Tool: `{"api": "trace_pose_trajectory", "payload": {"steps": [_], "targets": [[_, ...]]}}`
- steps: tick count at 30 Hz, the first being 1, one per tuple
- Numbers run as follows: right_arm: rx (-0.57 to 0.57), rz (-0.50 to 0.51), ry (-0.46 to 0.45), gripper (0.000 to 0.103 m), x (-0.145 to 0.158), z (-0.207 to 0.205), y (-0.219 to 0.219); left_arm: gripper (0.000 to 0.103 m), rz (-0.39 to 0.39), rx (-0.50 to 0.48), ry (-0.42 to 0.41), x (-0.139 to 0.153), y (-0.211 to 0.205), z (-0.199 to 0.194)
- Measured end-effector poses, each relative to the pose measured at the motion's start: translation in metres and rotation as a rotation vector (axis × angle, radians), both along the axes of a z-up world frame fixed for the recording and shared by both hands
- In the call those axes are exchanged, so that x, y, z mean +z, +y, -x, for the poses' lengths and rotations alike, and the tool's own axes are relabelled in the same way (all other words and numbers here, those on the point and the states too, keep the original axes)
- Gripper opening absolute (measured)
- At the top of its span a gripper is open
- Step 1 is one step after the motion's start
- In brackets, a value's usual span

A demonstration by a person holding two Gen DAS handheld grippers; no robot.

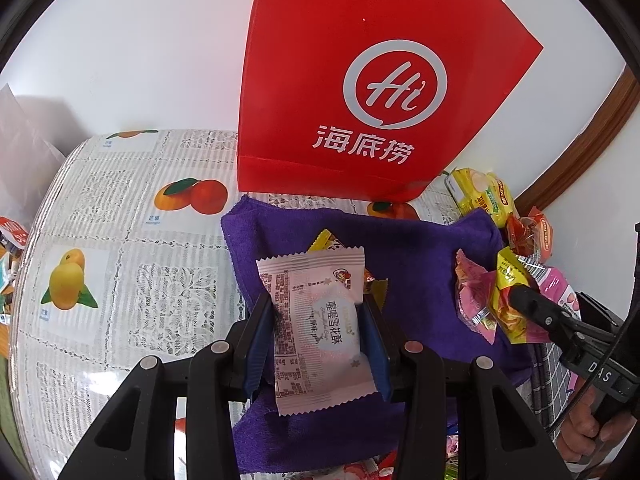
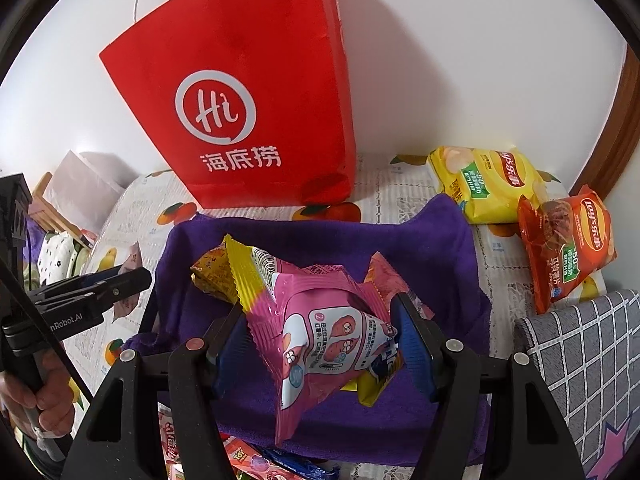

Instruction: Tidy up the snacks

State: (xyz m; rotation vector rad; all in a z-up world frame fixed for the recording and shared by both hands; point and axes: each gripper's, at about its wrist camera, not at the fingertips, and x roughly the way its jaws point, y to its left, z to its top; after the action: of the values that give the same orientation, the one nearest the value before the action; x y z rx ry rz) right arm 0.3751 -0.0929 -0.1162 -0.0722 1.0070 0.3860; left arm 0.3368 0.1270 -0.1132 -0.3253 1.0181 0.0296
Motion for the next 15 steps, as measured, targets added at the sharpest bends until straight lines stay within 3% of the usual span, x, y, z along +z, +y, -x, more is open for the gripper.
{"api": "trace_pose_trajectory", "payload": {"steps": [15], "targets": [[0.04, 0.039, 0.049, 0.067, -0.011, 0.0, 0.012, 0.041, 0.009, 0.001, 0.001, 0.0, 0.001, 0.001]]}}
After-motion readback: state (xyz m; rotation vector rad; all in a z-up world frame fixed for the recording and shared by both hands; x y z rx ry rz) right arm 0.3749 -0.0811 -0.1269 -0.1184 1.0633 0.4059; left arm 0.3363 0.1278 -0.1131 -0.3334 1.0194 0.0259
